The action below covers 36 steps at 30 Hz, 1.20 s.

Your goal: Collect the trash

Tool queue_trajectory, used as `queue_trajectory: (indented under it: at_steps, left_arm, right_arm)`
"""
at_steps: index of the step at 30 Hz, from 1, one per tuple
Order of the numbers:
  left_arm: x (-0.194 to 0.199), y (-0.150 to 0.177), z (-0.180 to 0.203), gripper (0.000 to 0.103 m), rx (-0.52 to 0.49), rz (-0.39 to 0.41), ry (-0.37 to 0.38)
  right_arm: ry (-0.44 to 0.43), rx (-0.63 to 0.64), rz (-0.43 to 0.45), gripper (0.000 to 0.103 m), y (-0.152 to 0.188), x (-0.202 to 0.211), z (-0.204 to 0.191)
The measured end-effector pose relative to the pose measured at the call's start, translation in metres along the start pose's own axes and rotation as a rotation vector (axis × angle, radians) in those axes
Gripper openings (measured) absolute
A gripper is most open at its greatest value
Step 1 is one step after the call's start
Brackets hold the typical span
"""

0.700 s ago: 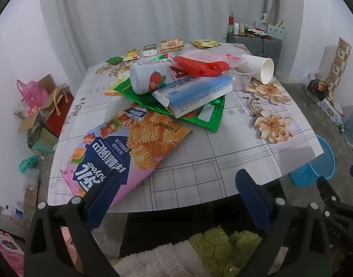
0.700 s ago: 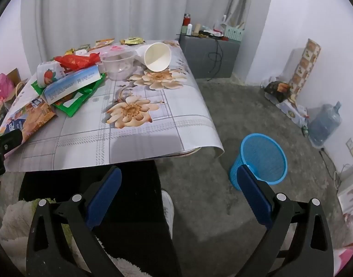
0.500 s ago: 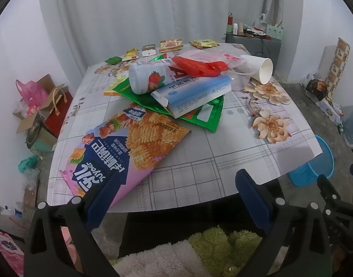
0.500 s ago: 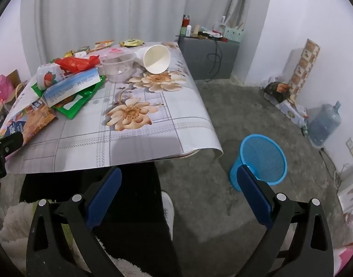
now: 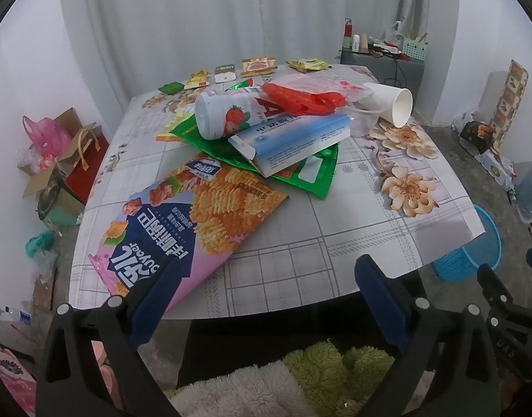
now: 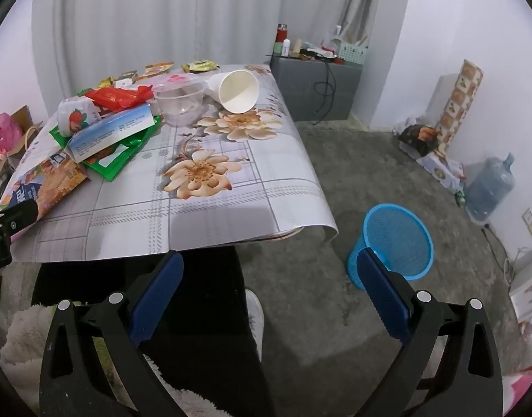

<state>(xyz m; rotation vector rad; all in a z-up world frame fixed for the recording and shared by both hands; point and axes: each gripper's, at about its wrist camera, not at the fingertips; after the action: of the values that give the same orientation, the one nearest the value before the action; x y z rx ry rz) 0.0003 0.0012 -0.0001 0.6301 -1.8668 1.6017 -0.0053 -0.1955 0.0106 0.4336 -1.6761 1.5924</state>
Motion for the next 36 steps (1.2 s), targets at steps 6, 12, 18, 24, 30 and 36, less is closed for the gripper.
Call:
queue_trajectory:
  at_steps: [6,12,18,24,30,36]
  left_arm:
    - [-0.0001,0.0036,0.0012,0.097,0.004,-0.002,-0.002]
    - [-0.0004,0.0015,0.0024,0.097,0.006,-0.004,-0.001]
    - [-0.0001,0.0016,0.0023,0.097,0.006,-0.005,-0.001]
    - [-0.0005,0.0013,0.0017,0.097,0.008,-0.007,0.001]
    - [-0.0008,0.0011,0.0015,0.097,0.007,-0.007,0.002]
    - [-0.0008,0.0012,0.0014,0.097,0.007,-0.008,0.002]
  right_arm:
    - [0.000,-0.001,0.001,0.095,0.0000,-0.0002,0.0005]
    - [-0.002,-0.001,0.002,0.095,0.0000,0.0003,0.0020]
    - [-0.003,-0.003,0.002,0.095,0.0000,0.0008,0.0025]
    - [-0.004,-0.005,0.001,0.095,0.0003,0.0001,0.0032]
    - [-0.005,-0.006,0.002,0.095,0.0009,-0.0007,0.0028]
    - [-0.005,-0.005,0.002,0.095,0.0017,-0.0010,0.0026]
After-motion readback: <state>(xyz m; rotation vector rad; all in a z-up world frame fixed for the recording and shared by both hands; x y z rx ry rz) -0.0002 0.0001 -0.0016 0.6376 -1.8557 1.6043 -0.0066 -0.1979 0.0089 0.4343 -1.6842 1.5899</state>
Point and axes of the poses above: each gripper's, at about its wrist camera, not at the fingertips, and x roughly against the way its jaws point, z to its right, y to its underside, and after that the axes turned 7 degrees about z, right-handed
